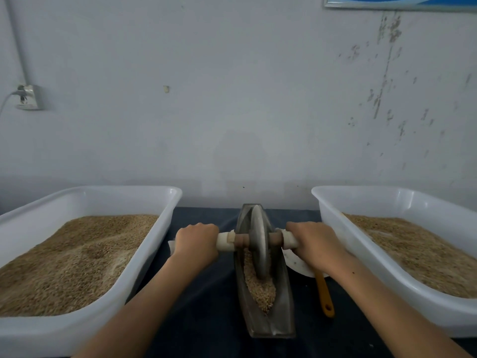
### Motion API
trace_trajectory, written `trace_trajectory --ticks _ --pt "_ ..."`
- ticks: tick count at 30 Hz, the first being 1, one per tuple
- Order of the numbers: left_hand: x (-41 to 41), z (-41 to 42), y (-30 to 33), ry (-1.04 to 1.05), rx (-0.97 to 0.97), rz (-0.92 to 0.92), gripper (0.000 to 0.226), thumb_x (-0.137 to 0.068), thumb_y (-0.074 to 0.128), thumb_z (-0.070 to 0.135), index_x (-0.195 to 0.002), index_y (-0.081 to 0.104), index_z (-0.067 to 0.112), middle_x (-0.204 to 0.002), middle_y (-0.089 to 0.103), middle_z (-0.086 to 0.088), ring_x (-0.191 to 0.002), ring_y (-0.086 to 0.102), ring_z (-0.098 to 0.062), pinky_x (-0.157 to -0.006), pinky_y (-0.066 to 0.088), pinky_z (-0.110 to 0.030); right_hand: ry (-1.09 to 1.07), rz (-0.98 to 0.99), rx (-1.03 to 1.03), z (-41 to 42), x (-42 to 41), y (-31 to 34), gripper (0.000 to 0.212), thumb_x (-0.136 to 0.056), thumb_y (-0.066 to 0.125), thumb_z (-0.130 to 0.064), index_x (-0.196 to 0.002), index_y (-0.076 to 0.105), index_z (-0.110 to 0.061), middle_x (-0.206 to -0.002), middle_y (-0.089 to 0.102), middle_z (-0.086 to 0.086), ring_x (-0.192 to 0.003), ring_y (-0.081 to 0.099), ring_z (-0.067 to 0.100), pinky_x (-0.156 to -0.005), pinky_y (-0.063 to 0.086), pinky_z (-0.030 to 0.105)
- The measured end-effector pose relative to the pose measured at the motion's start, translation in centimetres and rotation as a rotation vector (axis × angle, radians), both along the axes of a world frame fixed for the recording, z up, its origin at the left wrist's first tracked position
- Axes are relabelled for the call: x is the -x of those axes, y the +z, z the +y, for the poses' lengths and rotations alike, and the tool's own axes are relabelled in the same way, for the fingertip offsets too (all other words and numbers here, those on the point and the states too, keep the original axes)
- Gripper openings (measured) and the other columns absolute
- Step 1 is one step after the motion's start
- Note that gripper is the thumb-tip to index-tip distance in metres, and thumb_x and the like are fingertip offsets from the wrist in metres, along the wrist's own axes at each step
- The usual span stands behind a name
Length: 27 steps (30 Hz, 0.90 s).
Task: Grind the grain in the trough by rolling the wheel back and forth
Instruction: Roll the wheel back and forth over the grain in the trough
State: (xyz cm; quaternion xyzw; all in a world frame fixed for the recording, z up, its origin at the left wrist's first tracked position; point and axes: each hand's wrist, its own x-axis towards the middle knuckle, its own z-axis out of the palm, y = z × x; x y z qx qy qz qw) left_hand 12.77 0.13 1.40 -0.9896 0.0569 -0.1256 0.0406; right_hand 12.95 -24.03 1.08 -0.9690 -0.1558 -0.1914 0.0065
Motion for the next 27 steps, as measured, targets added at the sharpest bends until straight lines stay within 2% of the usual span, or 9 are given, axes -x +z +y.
trace_trajectory --ticks 3,6,9,11,15,19,22,24,27 --pt "0.0 0.1 0.3 -0.001 -0.035 0.051 0.026 -0.085 0.062 0.031 -0.108 0.057 0.02 -0.099 0.063 0.002 -0.088 0.061 -0.016 -0.071 0.042 -0.027 -0.005 0.1 0.041 -0.3 0.0 0.5 0.016 -0.087 0.057 -0.027 -0.08 0.044 -0.033 -0.079 0.054 -0.011 -0.071 0.048 0.008 -0.061 0.031 0.025" --pt "0.2 0.2 1.0 -0.015 -0.059 0.138 0.032 -0.082 0.065 0.035 -0.109 0.057 0.02 -0.089 0.058 0.004 -0.08 0.055 -0.015 -0.071 0.043 -0.028 -0.03 0.275 0.092 -0.3 0.2 1.3 0.025 -0.084 0.061 -0.024 -0.073 0.041 -0.035 -0.076 0.053 -0.011 -0.069 0.049 0.007 -0.054 0.029 0.022" --pt "0.3 0.4 1.3 -0.023 -0.055 0.241 0.039 -0.078 0.069 0.039 -0.11 0.056 0.02 -0.077 0.05 0.007 -0.078 0.054 -0.015 -0.073 0.044 -0.029 -0.043 0.38 0.146 -0.2 0.3 2.1 0.014 -0.082 0.063 -0.023 -0.084 0.052 -0.03 -0.083 0.06 -0.006 -0.076 0.057 0.012 -0.055 0.035 0.023" --pt "0.1 0.6 1.3 -0.028 -0.032 0.278 0.041 -0.078 0.07 0.039 -0.111 0.056 0.02 -0.075 0.049 0.008 -0.079 0.055 -0.014 -0.076 0.047 -0.03 -0.036 0.403 0.146 -0.2 0.4 2.2 0.014 -0.082 0.064 -0.024 -0.085 0.052 -0.03 -0.082 0.06 -0.006 -0.077 0.058 0.012 -0.055 0.035 0.023" --pt "0.1 0.5 1.1 -0.023 -0.017 0.219 0.034 -0.079 0.068 0.036 -0.107 0.057 0.021 -0.075 0.05 0.008 -0.078 0.055 -0.014 -0.073 0.046 -0.029 -0.027 0.341 0.131 -0.3 0.0 1.7 0.019 -0.083 0.064 -0.027 -0.077 0.047 -0.034 -0.075 0.054 -0.011 -0.071 0.054 0.008 -0.053 0.03 0.022" --pt "0.4 -0.2 0.8 -0.002 -0.045 0.029 0.023 -0.085 0.062 0.03 -0.105 0.058 0.021 -0.094 0.063 0.003 -0.086 0.06 -0.016 -0.072 0.043 -0.028 -0.018 0.181 0.023 -0.5 -0.4 0.4 0.012 -0.087 0.057 -0.029 -0.084 0.048 -0.035 -0.078 0.054 -0.012 -0.071 0.05 0.006 -0.057 0.032 0.022" --pt "0.3 -0.6 0.6 -0.007 -0.063 -0.089 0.018 -0.091 0.056 0.026 -0.108 0.055 0.021 -0.102 0.063 0.001 -0.093 0.061 -0.018 -0.077 0.045 -0.03 -0.024 0.128 -0.046 -0.5 -0.6 -0.4 0.01 -0.09 0.055 -0.034 -0.086 0.046 -0.035 -0.083 0.057 -0.011 -0.075 0.052 0.008 -0.064 0.035 0.026" --pt "0.2 -0.6 0.5 -0.009 -0.069 -0.098 0.019 -0.091 0.056 0.026 -0.109 0.055 0.021 -0.103 0.063 0.0 -0.093 0.061 -0.018 -0.078 0.045 -0.031 -0.032 0.13 -0.057 -0.5 -0.5 -0.4 0.013 -0.09 0.056 -0.035 -0.084 0.044 -0.035 -0.082 0.056 -0.011 -0.074 0.052 0.007 -0.064 0.035 0.025" --pt "0.1 -0.2 0.6 -0.018 -0.074 -0.018 0.024 -0.088 0.06 0.029 -0.11 0.057 0.019 -0.102 0.063 0.0 -0.092 0.061 -0.017 -0.078 0.045 -0.03 -0.021 0.181 0.015 -0.5 -0.3 0.4 0.018 -0.088 0.058 -0.03 -0.078 0.043 -0.035 -0.076 0.052 -0.012 -0.07 0.049 0.006 -0.056 0.029 0.021"
